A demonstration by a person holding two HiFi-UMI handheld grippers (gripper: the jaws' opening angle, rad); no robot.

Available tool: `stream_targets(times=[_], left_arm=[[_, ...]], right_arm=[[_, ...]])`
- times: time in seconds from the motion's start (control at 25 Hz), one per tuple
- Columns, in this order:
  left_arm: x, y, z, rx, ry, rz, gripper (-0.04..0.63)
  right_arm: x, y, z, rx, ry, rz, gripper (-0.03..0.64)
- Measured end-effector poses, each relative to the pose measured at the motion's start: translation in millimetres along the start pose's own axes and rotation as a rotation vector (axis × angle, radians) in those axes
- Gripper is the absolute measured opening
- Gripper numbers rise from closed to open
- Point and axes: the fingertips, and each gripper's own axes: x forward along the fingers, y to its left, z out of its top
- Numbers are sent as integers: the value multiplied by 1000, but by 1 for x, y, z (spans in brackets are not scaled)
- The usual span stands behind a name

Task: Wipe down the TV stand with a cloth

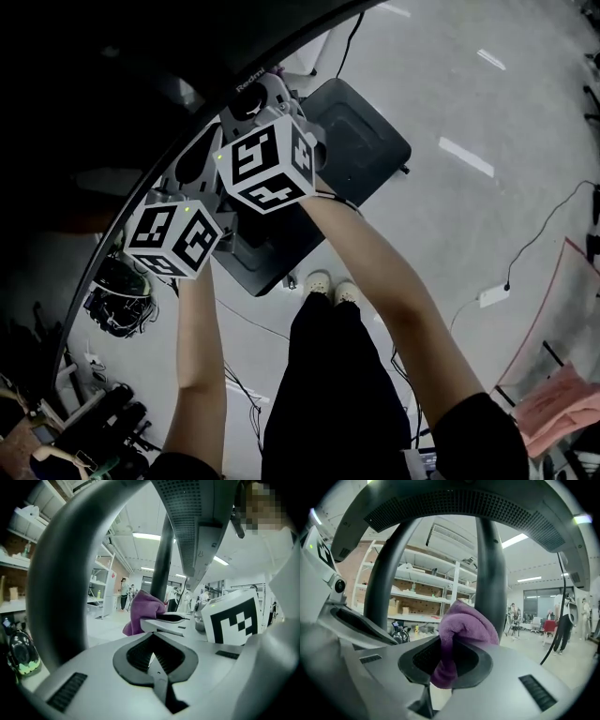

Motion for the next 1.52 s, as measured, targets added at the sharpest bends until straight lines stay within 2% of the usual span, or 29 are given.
stream_targets(times=[0.24, 0.52, 0.76, 0.88, 1.04, 1.16, 1.32, 1.52], left_arm=[[7, 1, -19, 15, 39, -18, 6], [10, -11, -37, 21, 65, -41, 6], [8, -12, -41, 17, 61, -32, 6], [6, -13, -44, 13, 56, -20, 6], [4, -15, -44, 4, 53, -11, 6], [0, -16, -41, 2, 52, -12, 6], [-5, -23, -30, 25, 53, -19, 6], [0, -35, -26, 38, 60, -37, 6]], right_arm=[[7, 3, -42, 68, 54, 20, 74], [8, 5, -106, 109, 173, 35, 74], [9, 6, -145, 111, 285, 49, 74], [8, 4, -156, 147, 317, 46, 74], [3, 2, -146, 151, 288, 27, 74], [-13, -4, -127, 204, 238, 15, 74], [-41, -18, -77, 260, 115, 6, 74], [-59, -43, -17, 262, -47, -25, 74]])
